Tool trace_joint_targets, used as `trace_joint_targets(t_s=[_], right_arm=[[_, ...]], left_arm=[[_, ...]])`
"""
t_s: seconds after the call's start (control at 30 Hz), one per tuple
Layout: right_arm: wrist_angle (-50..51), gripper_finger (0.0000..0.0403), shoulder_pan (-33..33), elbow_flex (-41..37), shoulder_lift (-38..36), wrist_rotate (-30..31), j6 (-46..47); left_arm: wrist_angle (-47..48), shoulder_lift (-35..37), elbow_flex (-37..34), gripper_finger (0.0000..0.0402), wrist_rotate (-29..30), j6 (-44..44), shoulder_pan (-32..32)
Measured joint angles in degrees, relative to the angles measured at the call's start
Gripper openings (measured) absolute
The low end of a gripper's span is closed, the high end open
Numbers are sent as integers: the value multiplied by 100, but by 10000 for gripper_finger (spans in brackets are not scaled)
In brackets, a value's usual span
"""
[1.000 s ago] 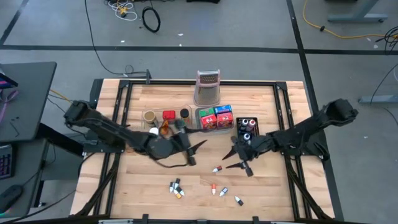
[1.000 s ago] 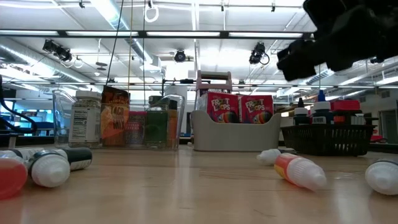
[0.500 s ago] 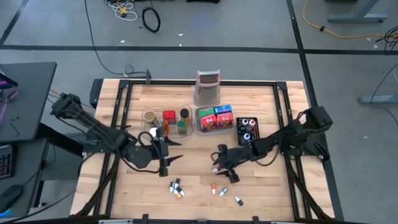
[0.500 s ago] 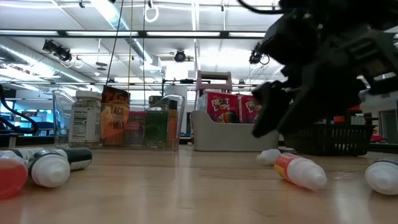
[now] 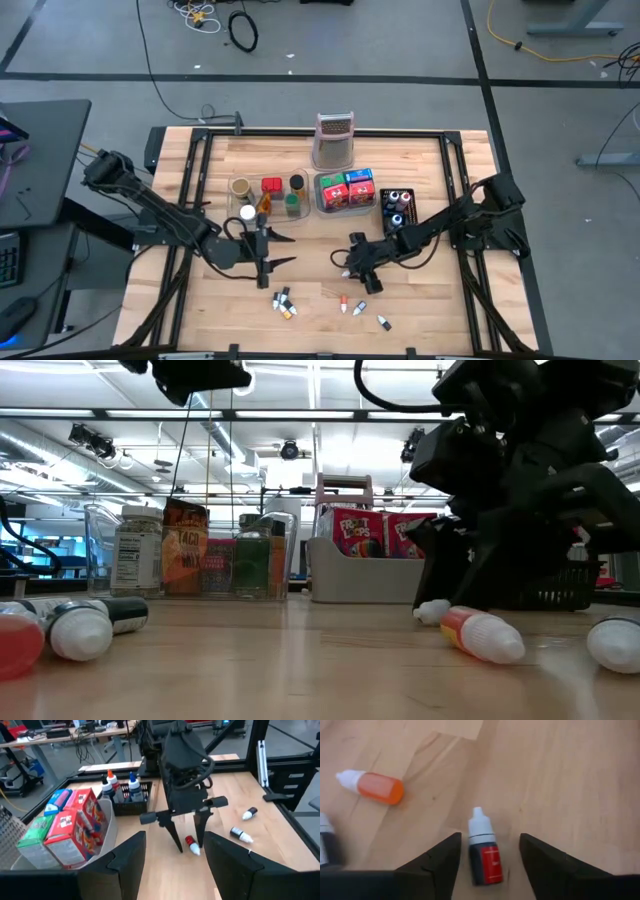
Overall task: Pick & Place Kitchen Items
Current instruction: Put the top small red food coloring bottle into the black basket
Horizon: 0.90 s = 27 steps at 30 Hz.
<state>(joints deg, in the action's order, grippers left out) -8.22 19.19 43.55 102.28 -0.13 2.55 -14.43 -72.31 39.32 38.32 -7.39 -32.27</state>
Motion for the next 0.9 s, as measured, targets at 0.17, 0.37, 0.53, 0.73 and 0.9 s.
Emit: trace_joint_targets(t_s=[0.17,0.37,0.53,0.73,0.9], right_arm=[[13,158,-8,0,4,29,-2],[-16,93,-31,0,8,-20,3],[93,76,-111,-1,-74,-110,375],[928,101,-194,-9,-787,248,603],[2200,87,-200,-11,-1795,950,990]], left_arm=[[28,0,-32,210,-3,-195,0],[35,0,-32,210,-23,-287,0],[37,0,-32,210,-25,-291,0],[52,0,-30,210,-24,-291,0],[54,0,-30,210,-24,-293,0]])
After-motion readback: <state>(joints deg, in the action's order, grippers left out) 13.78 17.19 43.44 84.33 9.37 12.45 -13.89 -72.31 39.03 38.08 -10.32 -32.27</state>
